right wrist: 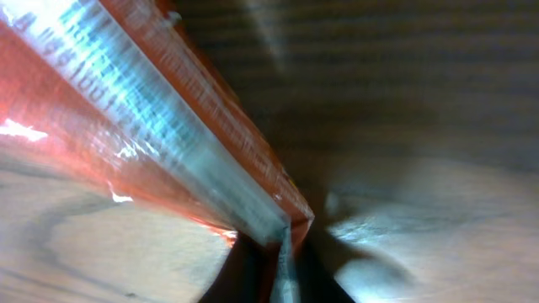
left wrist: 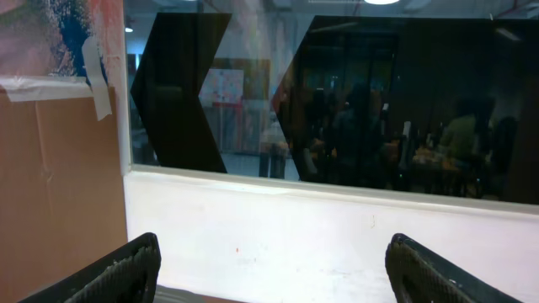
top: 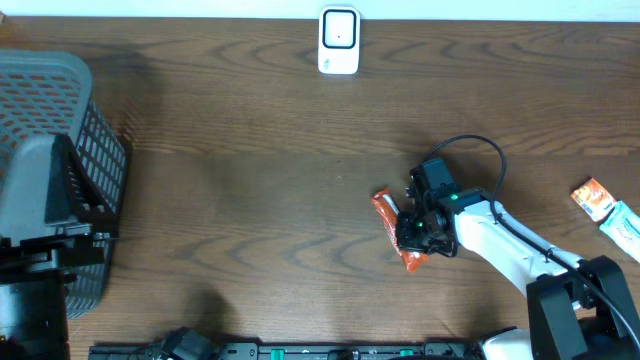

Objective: Scan the item barcode
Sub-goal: 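Raise the orange candy bar with the right gripper toward the white scanner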

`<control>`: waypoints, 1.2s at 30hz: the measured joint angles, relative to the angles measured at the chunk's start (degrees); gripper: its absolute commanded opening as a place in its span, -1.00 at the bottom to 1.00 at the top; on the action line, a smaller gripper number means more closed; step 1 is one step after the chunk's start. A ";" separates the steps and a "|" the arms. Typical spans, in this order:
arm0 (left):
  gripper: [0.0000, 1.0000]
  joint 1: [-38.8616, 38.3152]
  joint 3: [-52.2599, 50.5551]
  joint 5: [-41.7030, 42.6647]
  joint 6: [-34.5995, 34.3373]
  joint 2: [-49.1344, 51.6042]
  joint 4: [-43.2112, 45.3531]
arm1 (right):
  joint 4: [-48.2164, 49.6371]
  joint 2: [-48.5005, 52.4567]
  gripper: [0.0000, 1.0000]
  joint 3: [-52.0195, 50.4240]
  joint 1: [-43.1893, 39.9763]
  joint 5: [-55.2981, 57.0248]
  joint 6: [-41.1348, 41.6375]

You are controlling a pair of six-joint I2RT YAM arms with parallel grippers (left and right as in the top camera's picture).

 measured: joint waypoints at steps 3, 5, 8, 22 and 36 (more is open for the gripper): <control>0.71 0.00 -0.02 0.02 0.02 0.00 -0.02 | 0.11 0.15 -0.97 -0.02 -0.07 -1.05 -0.07; 0.71 0.00 0.00 0.02 0.00 0.00 0.00 | -0.07 0.42 -0.98 0.26 -0.07 -2.16 -0.98; 0.71 0.00 -0.02 0.02 0.00 0.00 -0.02 | -3.82 1.49 -0.97 2.54 -0.04 -4.87 -4.02; 0.71 0.00 -0.02 0.02 0.02 0.00 -0.02 | -11.65 -15.17 -0.97 26.25 7.72 -8.74 -18.53; 0.71 0.00 -0.02 0.02 0.00 0.00 -0.04 | -10.34 -25.86 -0.97 26.25 15.47 -5.44 -25.51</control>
